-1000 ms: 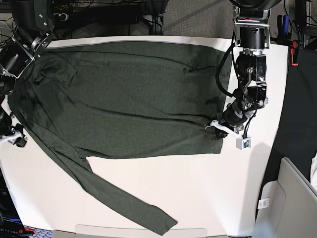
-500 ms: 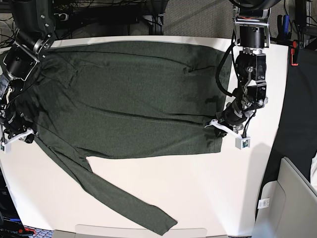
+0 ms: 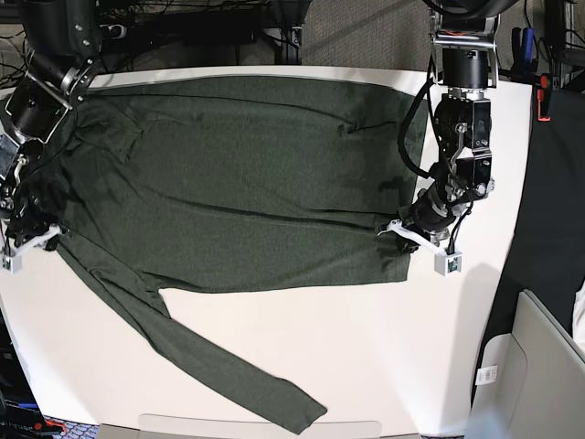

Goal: Fold the T-shirt properly
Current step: 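Grasp the middle of each side edge with both grippers, then lift the hem half with both grippers and fold it over toward the collar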

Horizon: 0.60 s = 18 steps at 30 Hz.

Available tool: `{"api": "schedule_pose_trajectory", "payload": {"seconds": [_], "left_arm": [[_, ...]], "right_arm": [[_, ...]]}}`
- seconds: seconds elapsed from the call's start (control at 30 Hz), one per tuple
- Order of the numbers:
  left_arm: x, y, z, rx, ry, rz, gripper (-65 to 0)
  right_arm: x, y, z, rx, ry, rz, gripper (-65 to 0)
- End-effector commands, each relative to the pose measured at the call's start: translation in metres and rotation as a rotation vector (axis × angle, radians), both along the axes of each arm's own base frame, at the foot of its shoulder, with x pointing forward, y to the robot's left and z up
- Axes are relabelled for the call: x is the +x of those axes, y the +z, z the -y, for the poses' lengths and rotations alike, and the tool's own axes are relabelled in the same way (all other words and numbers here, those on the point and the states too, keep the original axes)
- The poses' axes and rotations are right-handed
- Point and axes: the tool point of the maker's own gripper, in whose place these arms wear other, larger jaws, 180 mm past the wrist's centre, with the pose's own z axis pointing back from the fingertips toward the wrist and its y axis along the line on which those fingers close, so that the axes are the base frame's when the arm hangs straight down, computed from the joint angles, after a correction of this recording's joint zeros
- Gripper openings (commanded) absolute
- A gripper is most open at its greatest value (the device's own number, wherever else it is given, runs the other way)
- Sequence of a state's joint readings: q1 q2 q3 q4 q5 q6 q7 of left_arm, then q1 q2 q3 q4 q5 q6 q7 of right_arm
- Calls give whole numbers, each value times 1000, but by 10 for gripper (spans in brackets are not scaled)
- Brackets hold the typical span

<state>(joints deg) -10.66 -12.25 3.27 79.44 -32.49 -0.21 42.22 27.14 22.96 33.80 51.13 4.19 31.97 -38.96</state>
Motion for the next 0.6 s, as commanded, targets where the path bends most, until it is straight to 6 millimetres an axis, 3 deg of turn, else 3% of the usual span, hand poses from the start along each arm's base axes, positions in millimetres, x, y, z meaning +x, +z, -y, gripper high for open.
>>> {"api": "schedule_pose_trajectory", "payload": {"seconds": [0.0,0.23,0.43,0.57], "left_arm": [[12,19,-3,5,1,58,-650],[12,19,-3,4,1,57,-650],[12,18,-5,9,5,61,-650],[12,20,-22,48,12,61,-650]], "right_arm": [[8,21,12,-29,-6,54,-468],[-13,-2,13,-31,-8,-5,-468],[-21,-21,-4,3,6,-35,-468],[-21,-25,-11,15,16,-40,-468]]}}
